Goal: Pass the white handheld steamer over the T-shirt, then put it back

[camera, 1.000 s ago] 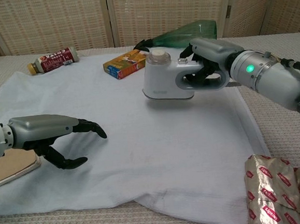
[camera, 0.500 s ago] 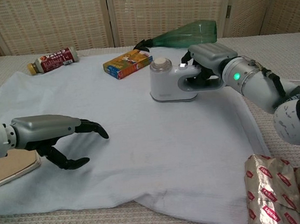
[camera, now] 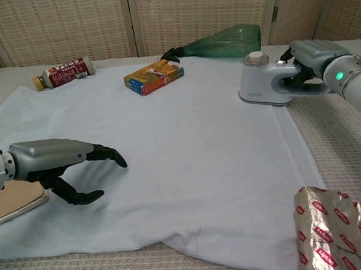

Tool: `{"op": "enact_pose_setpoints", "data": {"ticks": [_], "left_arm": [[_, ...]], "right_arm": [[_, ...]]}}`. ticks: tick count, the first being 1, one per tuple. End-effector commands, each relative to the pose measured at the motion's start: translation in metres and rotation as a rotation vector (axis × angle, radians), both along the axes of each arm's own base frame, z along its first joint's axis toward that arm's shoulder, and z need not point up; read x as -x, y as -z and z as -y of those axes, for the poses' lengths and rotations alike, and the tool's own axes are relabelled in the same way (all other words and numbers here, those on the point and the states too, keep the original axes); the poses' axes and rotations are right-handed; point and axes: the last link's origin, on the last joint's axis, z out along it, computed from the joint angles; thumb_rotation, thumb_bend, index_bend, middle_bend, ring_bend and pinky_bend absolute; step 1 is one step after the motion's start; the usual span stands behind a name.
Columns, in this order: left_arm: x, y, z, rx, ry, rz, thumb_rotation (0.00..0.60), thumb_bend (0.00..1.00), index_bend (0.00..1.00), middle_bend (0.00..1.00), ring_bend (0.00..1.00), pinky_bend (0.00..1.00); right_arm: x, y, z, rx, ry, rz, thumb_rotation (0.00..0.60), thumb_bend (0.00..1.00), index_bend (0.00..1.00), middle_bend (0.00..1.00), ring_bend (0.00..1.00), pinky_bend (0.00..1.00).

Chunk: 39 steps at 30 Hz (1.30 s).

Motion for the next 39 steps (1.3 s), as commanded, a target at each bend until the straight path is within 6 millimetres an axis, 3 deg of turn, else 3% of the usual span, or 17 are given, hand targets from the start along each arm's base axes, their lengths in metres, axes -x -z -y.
{"op": "enact_pose_setpoints", "data": {"ticks": [1,5,9,16,22,30,39], "left_arm": [[0.0,-0.001,0.0,-0.002,0.002,-0.001,0.371,0.48,0.17,0.11,0.01,0.0],[-0.001,-0.004,0.0,-0.01,0.004,0.004,0.373,0.48,0.17,0.11,0.01,0.0],[-0.002,-0.005,0.0,-0.014,0.005,0.009,0.371,0.48,0.17,0.11,0.01,0.0],[-0.003,-0.003,0.001,-0.011,0.01,0.009,0.371,0.48,0.17,0.11,0.01,0.0],[-0.004,-0.001,0.001,-0.008,0.013,0.005,0.372,0.48,0.17,0.11,0.01,0.0],[-0.002,-0.001,0.002,-0.005,0.005,0.002,0.374,0.48,0.17,0.11,0.01,0.0],[-0.002,-0.001,0.002,0.002,0.0,0.002,0.376,0.48,0.17,0.11,0.01,0.0]], "right_arm": [[0.007,-0.013,-0.001,0.026,-0.005,0.036,0.6,0.84,0.7,0.88,0.78,1.0],[-0.003,-0.022,-0.004,0.034,-0.074,0.091,0.6,0.84,0.7,0.88,0.78,1.0],[-0.027,-0.015,-0.009,-0.004,-0.145,0.126,0.6,0.84,0.7,0.88,0.78,1.0],[-0.082,0.036,-0.021,-0.14,-0.223,0.164,0.6,0.84,0.7,0.88,0.78,1.0],[-0.109,0.064,-0.021,-0.183,-0.25,0.144,0.6,0.84,0.7,0.88,0.78,1.0],[-0.093,0.068,-0.008,-0.157,-0.174,0.093,0.6,0.84,0.7,0.88,0.78,1.0],[-0.049,0.042,0.006,-0.085,-0.068,0.038,0.6,0.84,0.7,0.88,0.78,1.0]]}}
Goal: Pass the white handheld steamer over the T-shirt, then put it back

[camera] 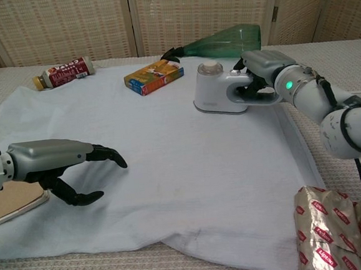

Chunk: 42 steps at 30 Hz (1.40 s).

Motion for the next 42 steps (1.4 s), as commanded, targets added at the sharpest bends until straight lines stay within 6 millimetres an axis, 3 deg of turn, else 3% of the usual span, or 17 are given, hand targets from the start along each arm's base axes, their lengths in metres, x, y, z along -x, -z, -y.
{"op": "enact_pose_setpoints", "data": {"ticks": [1,10,15,19,25,34,42], "left_arm": [[-0.001,0.0,0.0,0.0,0.002,0.002,0.376,0.48,0.17,0.11,0.01,0.0],[-0.002,0.0,0.002,-0.001,0.007,0.003,0.374,0.48,0.17,0.11,0.01,0.0],[-0.001,-0.002,0.002,-0.011,0.005,0.01,0.371,0.48,0.17,0.11,0.01,0.0],[-0.001,-0.002,0.003,-0.013,0.008,0.014,0.369,0.48,0.17,0.11,0.01,0.0],[-0.001,0.0,0.006,-0.015,0.015,0.011,0.372,0.48,0.17,0.11,0.01,0.0],[-0.002,0.002,0.005,-0.014,0.013,0.008,0.372,0.48,0.17,0.11,0.01,0.0],[0.0,0.004,0.006,-0.01,0.007,0.005,0.378,0.48,0.17,0.11,0.01,0.0]], "right_arm": [[0.019,-0.011,0.004,0.025,0.053,-0.006,0.6,0.84,0.7,0.88,0.78,1.0],[0.05,-0.041,0.01,0.085,0.115,0.018,0.6,0.84,0.7,0.88,0.78,1.0],[0.046,-0.054,0.001,0.079,0.015,0.065,0.6,0.84,0.7,0.88,0.78,1.0],[0.036,-0.055,-0.017,0.039,-0.088,0.098,0.6,0.84,0.7,0.88,0.78,1.0],[0.009,-0.038,-0.045,-0.054,-0.206,0.113,0.6,0.84,0.7,0.88,0.78,1.0],[-0.034,0.007,-0.074,-0.188,-0.317,0.11,0.6,0.84,0.7,0.88,0.78,1.0],[-0.036,0.026,-0.087,-0.231,-0.347,0.065,0.6,0.84,0.7,0.88,0.78,1.0]]}}
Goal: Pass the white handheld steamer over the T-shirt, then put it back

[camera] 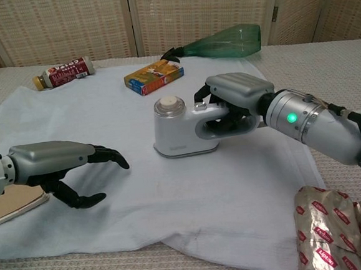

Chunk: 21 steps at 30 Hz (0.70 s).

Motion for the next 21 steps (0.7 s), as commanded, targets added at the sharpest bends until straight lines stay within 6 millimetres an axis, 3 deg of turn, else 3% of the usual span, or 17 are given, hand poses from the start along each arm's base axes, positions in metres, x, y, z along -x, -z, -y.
{"op": "enact_pose_setpoints", "data": {"ticks": [1,7,21], "left_arm": [[0.001,0.0,0.0,0.001,-0.002,-0.001,0.378,0.48,0.17,0.11,0.01,0.0],[0.003,0.002,0.0,0.003,-0.01,0.001,0.371,0.48,0.17,0.11,0.01,0.0],[0.0,0.005,0.001,0.008,0.001,0.006,0.376,0.48,0.17,0.11,0.01,0.0]], "right_arm": [[0.006,0.003,-0.004,-0.003,-0.01,-0.028,0.6,0.84,0.7,0.88,0.78,1.0],[0.023,-0.006,-0.011,0.005,-0.015,-0.055,0.6,0.84,0.7,0.88,0.78,1.0],[0.078,-0.047,-0.029,0.056,-0.001,-0.192,0.6,0.84,0.69,0.88,0.78,1.0]]}}
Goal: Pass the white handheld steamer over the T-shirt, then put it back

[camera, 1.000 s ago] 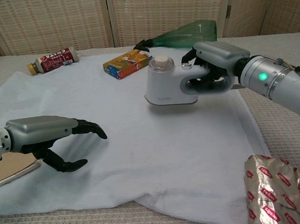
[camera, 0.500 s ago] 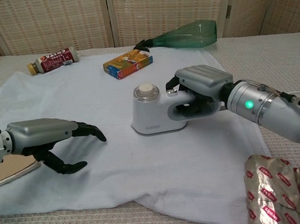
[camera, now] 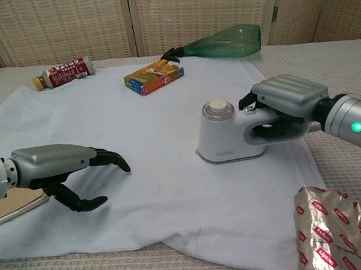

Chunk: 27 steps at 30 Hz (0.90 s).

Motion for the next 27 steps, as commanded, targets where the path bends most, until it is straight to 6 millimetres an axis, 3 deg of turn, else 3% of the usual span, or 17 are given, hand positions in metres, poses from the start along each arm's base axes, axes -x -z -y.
{"op": "enact_pose_setpoints", "data": {"ticks": [1,11,16,23,27], "left_arm": [[-0.001,0.001,0.001,0.002,0.003,0.0,0.376,0.48,0.17,0.11,0.01,0.0],[-0.002,0.002,0.002,0.0,0.007,0.001,0.371,0.48,0.17,0.11,0.01,0.0],[-0.003,-0.001,0.002,-0.011,0.008,0.017,0.37,0.48,0.17,0.11,0.01,0.0],[-0.006,-0.025,-0.003,-0.098,-0.026,0.13,0.375,0.43,0.17,0.11,0.01,0.0],[-0.002,-0.038,-0.003,-0.153,-0.055,0.198,0.373,0.42,0.17,0.11,0.01,0.0]], "right_arm": [[0.013,-0.008,-0.005,0.01,0.016,-0.031,0.6,0.84,0.69,0.88,0.78,1.0],[0.056,-0.038,-0.01,0.085,0.095,-0.095,0.6,0.84,0.69,0.88,0.78,1.0],[0.073,-0.061,-0.008,0.168,0.161,-0.035,0.6,0.84,0.69,0.88,0.78,1.0],[0.093,-0.104,0.006,0.306,0.289,0.08,0.6,0.82,0.68,0.88,0.75,1.0],[0.105,-0.113,0.016,0.339,0.358,0.082,0.6,0.75,0.64,0.86,0.72,1.0]]}}
